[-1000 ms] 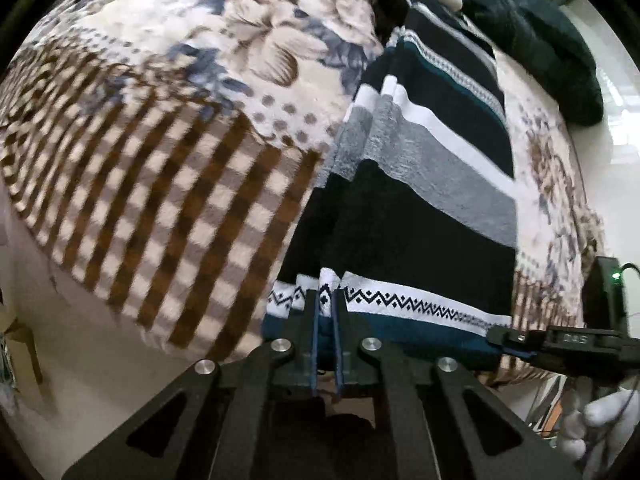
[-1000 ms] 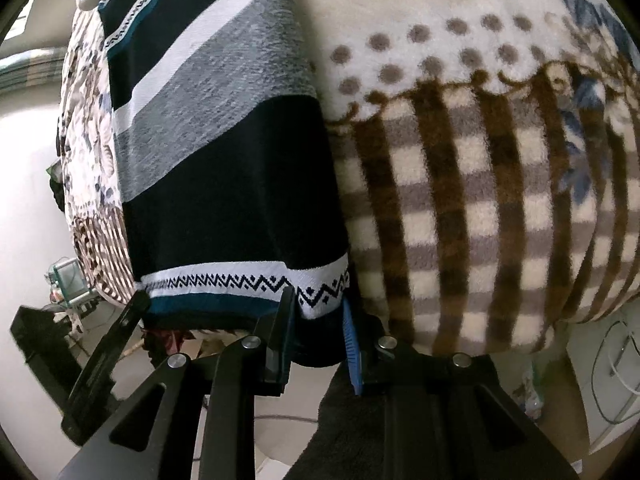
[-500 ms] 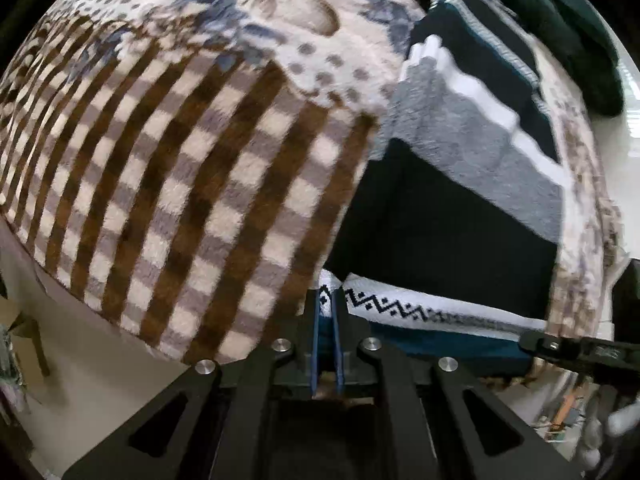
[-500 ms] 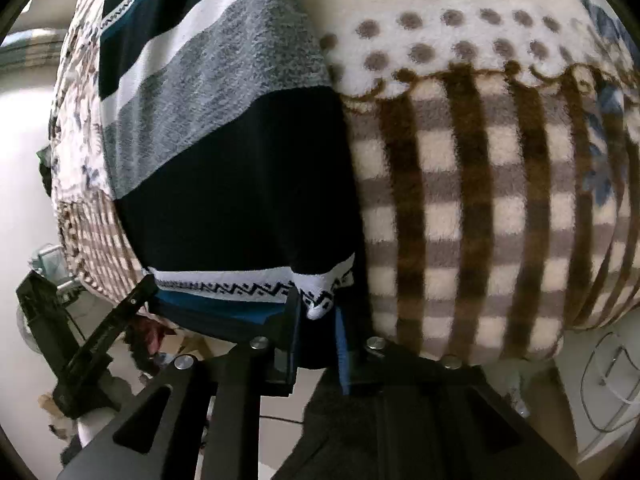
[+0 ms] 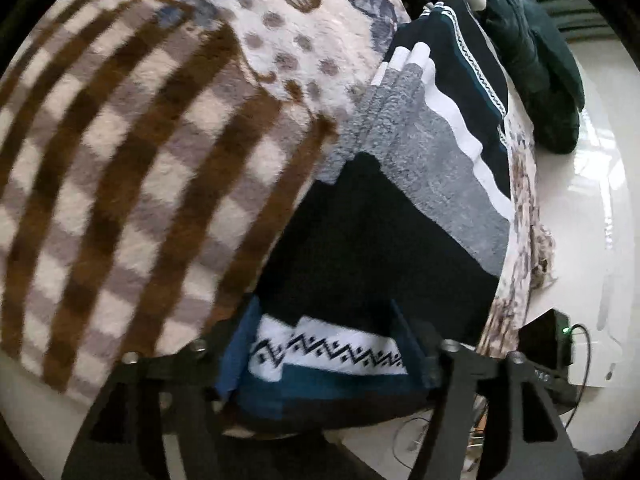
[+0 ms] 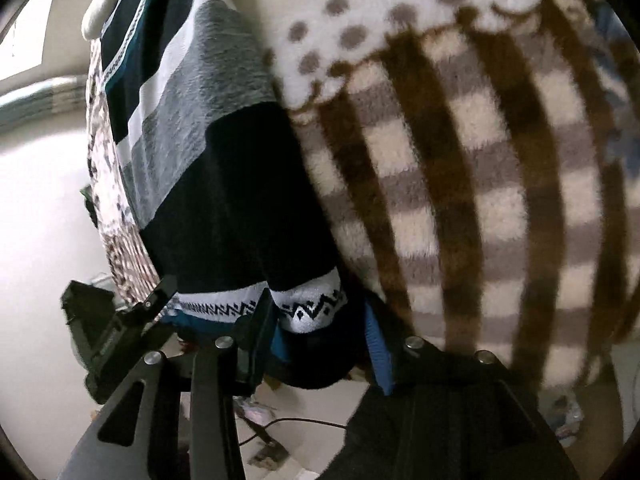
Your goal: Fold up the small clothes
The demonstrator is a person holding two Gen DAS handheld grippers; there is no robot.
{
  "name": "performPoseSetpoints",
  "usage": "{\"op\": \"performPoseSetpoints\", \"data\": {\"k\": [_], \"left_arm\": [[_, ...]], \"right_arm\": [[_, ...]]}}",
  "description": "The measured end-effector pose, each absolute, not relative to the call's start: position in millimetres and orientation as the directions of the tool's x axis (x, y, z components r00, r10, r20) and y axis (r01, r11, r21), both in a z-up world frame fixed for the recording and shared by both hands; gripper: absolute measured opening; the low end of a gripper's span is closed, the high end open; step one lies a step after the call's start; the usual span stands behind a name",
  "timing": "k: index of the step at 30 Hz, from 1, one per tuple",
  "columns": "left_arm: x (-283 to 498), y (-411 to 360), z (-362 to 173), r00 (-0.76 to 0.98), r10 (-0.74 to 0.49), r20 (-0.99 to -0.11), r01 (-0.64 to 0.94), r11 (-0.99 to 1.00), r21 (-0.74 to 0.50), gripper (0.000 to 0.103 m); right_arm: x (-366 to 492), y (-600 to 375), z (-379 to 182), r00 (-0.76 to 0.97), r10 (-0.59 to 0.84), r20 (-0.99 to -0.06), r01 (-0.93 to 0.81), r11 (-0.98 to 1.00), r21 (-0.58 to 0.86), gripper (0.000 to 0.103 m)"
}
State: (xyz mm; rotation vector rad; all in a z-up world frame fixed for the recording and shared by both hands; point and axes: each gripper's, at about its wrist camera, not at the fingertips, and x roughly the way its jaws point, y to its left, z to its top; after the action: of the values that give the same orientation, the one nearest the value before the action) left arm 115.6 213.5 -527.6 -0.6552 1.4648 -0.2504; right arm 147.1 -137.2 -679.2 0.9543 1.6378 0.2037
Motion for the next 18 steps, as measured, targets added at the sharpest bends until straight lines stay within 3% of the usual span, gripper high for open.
{"op": "performPoseSetpoints", "data": {"k": [3, 4, 5, 6, 7, 18], "left_arm": [[118.1, 206.5, -522.4, 0.102, -0.527, -0.844, -0.197, 0.821, -0.536, 0.062], [115.7, 203.7, -519.6, 0.098, -0.51, -0.854, -0.181, 0.835, -0.519, 0.039], [117.0, 192.5, -519.8, 0.095, -0.496, -0.863, -0.17, 0.846, -0.504, 0.023], [114.0, 192.6, -516.4, 0.098, -0.514, -0.852, -0.165, 0.836, -0.523, 0.01], [110.3, 192.3, -511.2, 0.111, -0.515, -0.85, -0.163, 0.834, -0.527, 0.009], [139.7, 192.3, -405.3, 0.283, -0.591, -0.755, -0.172, 0.743, -0.646, 0.009]], "right_arm": [[141.7, -141.6, -685.4, 0.034, 0.719, -0.694, 0.493, 0.592, 0.638, 0.045], [140.3, -143.2, -686.2, 0.04, 0.731, -0.681, 0.494, 0.578, 0.65, 0.044], [138.9, -144.4, -685.8, 0.049, 0.743, -0.668, 0.499, 0.561, 0.66, 0.043], [137.8, -145.1, -685.1, 0.053, 0.753, -0.656, 0.502, 0.548, 0.669, 0.027], [137.0, -146.1, -682.6, 0.058, 0.759, -0.649, 0.503, 0.539, 0.676, 0.016], [163.7, -161.1, -579.2, 0.207, 0.792, -0.574, 0.365, 0.482, 0.796, 0.012]]}}
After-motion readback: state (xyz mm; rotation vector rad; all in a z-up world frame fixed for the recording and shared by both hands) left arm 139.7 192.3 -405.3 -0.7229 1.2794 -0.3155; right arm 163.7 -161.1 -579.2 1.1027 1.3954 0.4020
